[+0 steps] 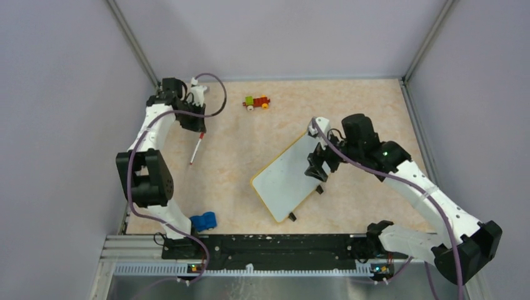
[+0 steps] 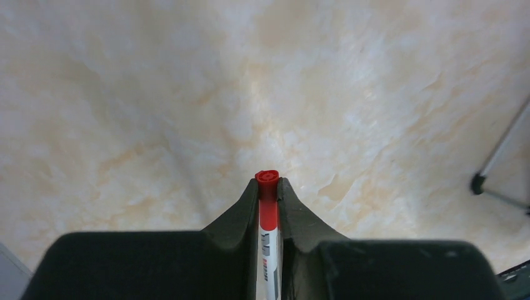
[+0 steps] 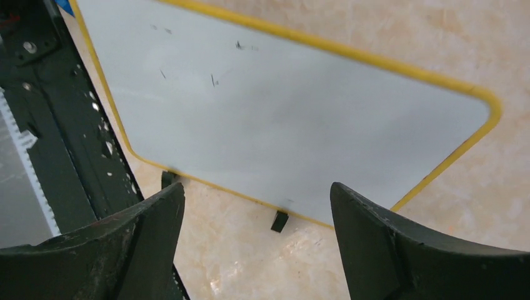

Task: Write a sentence on the whiteboard
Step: Pick up the whiteboard marker from the center of the board, then pass from the left arm to the right

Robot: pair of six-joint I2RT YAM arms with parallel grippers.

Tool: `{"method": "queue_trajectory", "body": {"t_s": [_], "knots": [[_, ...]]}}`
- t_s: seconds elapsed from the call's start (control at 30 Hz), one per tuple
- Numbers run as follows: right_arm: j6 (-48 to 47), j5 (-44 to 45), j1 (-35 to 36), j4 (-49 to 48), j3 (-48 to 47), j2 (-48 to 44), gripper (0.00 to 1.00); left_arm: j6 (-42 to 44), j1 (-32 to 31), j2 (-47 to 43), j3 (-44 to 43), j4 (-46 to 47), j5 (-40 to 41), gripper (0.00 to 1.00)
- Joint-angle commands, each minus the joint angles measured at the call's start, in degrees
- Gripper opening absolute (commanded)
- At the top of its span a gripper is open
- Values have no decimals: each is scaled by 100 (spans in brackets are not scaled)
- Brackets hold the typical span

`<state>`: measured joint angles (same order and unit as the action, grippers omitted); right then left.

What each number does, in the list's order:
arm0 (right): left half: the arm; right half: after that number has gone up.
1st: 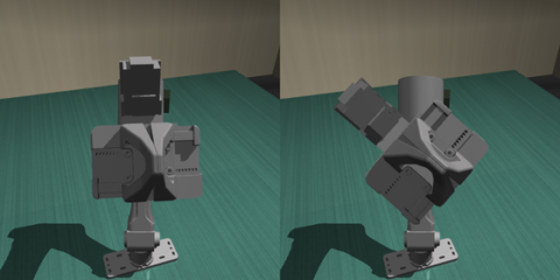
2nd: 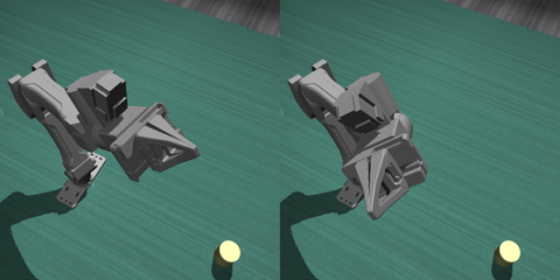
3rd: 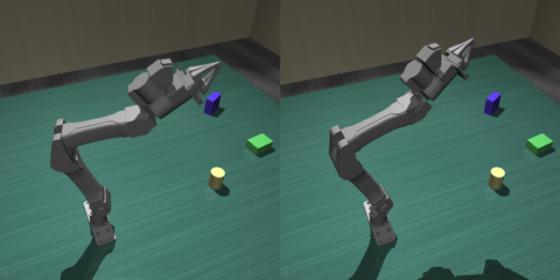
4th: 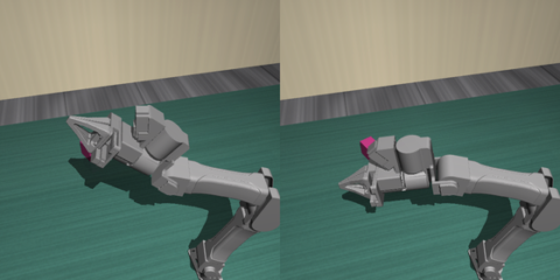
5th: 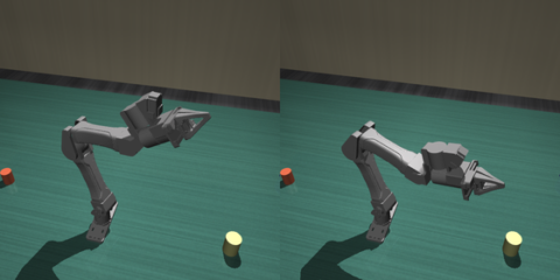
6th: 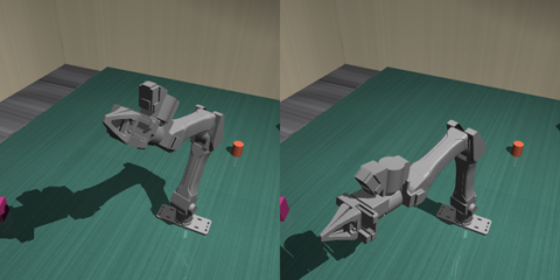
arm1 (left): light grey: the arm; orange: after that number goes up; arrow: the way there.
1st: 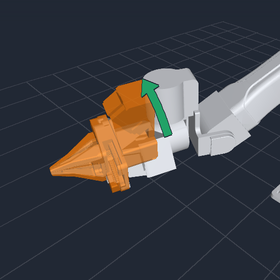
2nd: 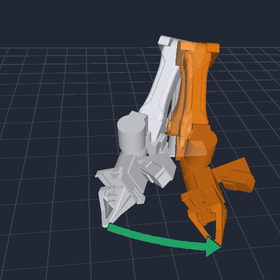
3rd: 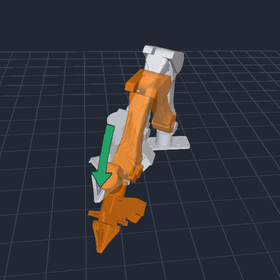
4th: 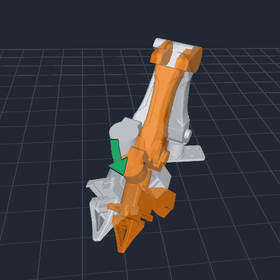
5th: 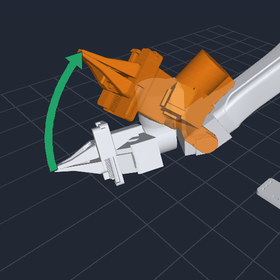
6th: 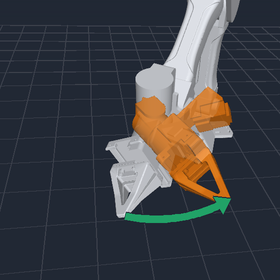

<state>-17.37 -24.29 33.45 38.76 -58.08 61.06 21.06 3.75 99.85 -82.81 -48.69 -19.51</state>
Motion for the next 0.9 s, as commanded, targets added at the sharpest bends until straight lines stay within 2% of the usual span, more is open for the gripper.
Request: {"method": "queue_trajectory", "body": {"t_s": [0.0, 0.2, 0.37, 0.57, 0.73, 0.87], "knots": [[63, -812, -139, 57, -842, 32, 84, -608, -15, -570, -948, -115, -1027, 0], [702, -883, -146, -435, -1608, 461, 85, -1846, -15, -1073, -1540, 639, -1954, 0], [1593, -1124, -146, -1225, -2216, 1003, 84, -3331, -24, -1515, -1551, 1984, -2678, 0], [2973, -1614, -69, -2493, -2827, 1660, 80, -5581, -43, -2307, -435, 4516, -2955, 0], [3618, -1651, 247, -3140, -3215, 2171, 77, -6732, -88, -2551, 18, 5561, -3044, 0], [3744, -1611, 608, -3262, -3568, 2551, 76, -7804, -87, -2651, 426, 6388, -3192, 0]]}}
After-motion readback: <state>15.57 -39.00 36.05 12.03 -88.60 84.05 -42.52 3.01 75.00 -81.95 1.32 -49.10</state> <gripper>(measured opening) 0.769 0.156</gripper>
